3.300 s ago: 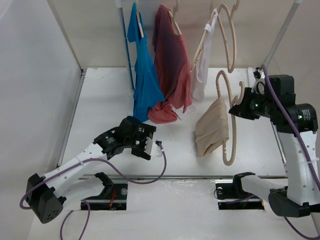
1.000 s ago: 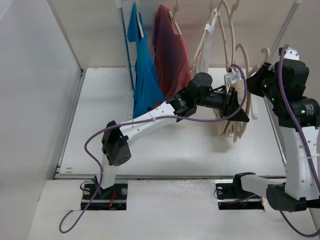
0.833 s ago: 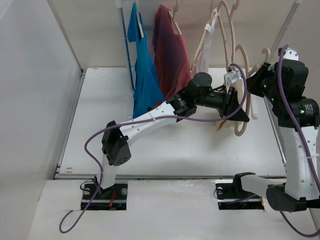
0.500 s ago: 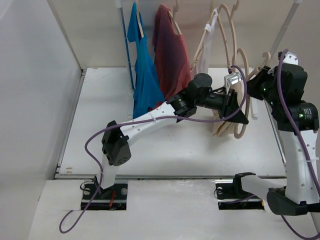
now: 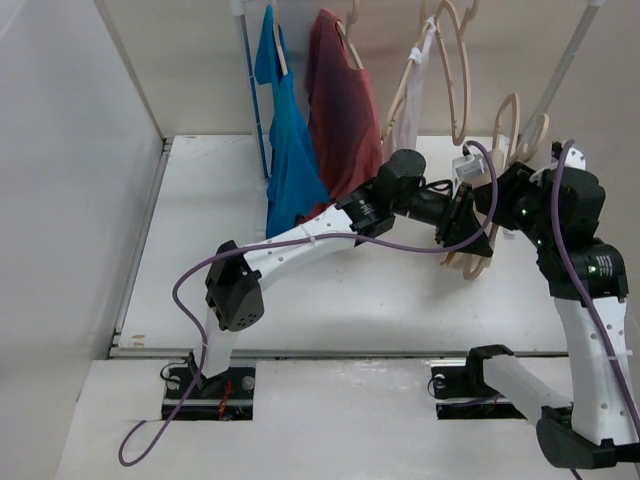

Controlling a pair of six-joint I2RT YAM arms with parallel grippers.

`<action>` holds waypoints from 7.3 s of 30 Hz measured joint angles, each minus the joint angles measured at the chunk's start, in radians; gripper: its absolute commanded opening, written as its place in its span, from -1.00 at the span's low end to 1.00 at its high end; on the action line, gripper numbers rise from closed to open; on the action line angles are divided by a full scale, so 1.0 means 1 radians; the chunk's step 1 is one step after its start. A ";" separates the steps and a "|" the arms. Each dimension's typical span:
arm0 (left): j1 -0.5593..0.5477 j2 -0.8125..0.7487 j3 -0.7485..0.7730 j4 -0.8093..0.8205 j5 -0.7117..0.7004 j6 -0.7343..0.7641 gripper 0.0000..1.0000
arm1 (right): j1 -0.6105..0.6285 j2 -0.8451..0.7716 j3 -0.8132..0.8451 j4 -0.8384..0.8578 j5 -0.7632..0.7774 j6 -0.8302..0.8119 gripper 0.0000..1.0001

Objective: Place the trousers on the hanger
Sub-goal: Place the hanger at the clothesline, then reset both arms

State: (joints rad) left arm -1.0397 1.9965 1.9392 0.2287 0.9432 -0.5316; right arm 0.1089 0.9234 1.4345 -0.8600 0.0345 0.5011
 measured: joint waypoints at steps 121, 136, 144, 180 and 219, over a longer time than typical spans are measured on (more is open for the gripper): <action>0.773 -0.497 -0.428 -0.521 -0.155 0.576 0.54 | -0.281 1.117 1.024 0.330 -0.352 -0.347 -0.78; 0.773 -0.518 -0.455 -0.507 -0.138 0.571 0.54 | -0.285 0.870 0.767 0.291 -0.383 -0.333 0.70; 0.773 -0.601 -0.518 -0.502 -0.133 0.568 0.54 | -0.285 0.770 0.663 0.280 -0.339 -0.352 0.80; 0.767 -0.855 -0.711 -0.487 -0.193 0.602 0.66 | -0.285 0.408 0.412 0.185 -0.148 -0.404 1.00; 0.938 -1.161 -1.279 -0.351 -0.970 0.388 0.84 | -0.285 -0.614 -0.828 0.101 -0.068 0.326 1.00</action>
State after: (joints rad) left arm -0.1017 0.8356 0.6605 -0.1223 -0.0273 -0.1432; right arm -0.1764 0.3096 0.6064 -0.7589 -0.0334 0.8272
